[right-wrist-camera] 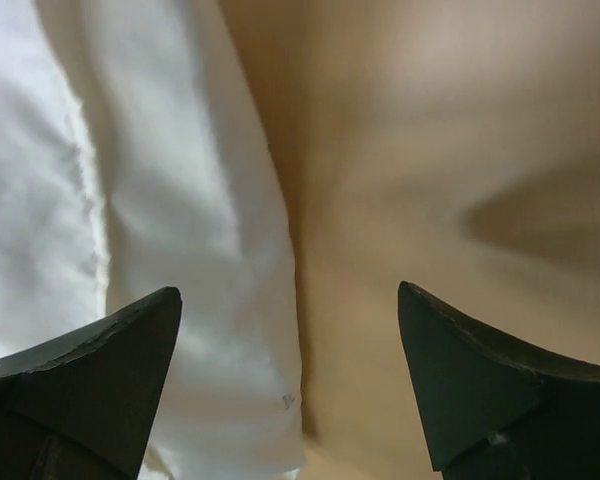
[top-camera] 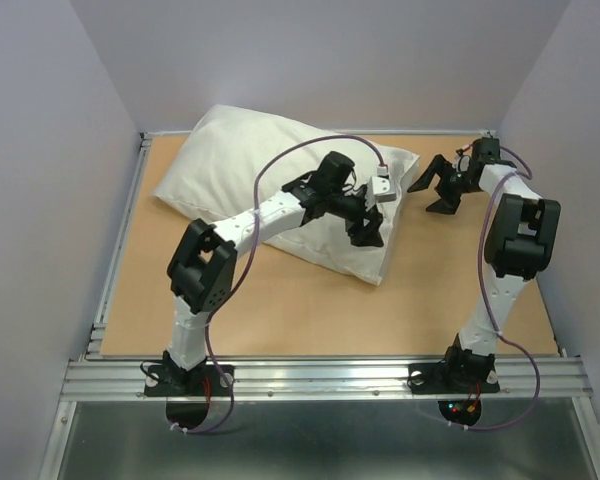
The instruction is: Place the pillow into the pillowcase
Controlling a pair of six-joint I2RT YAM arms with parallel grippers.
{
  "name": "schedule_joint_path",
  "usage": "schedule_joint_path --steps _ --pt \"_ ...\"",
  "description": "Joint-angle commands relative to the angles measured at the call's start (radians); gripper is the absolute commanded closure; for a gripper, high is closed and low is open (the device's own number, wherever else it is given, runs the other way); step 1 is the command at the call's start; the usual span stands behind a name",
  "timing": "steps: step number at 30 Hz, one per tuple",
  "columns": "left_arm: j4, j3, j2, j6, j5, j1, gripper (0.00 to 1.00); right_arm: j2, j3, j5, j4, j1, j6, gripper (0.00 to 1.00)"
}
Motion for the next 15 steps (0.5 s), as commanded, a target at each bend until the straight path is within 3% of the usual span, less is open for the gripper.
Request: schedule_joint_path --steps 1,4,8,11,14,15 --pt "-0.148 -0.092 -0.274 0.275 0.017 -0.007 0.20 0.081 0.148 0.016 0.107 0.004 -0.008 0.06" --pt "-0.271 -0.161 -0.302 0.468 -0.042 -0.035 0.20 0.162 0.226 -0.011 0.142 0.011 0.001 0.06" --pt "-0.283 -0.191 -0.275 0.473 -0.091 -0.044 0.20 0.273 0.327 -0.086 0.188 0.024 0.027 0.15" --pt "-0.288 -0.172 -0.279 0.428 -0.110 -0.032 0.21 0.348 0.448 -0.125 0.215 0.044 0.054 0.31" --pt "-0.268 -0.191 -0.340 0.362 -0.139 -0.001 0.21 0.441 0.590 -0.125 0.238 0.060 0.087 0.63" --pt "-0.268 -0.195 -0.356 0.340 -0.148 0.014 0.22 0.495 0.635 -0.113 0.251 0.060 0.099 0.82"
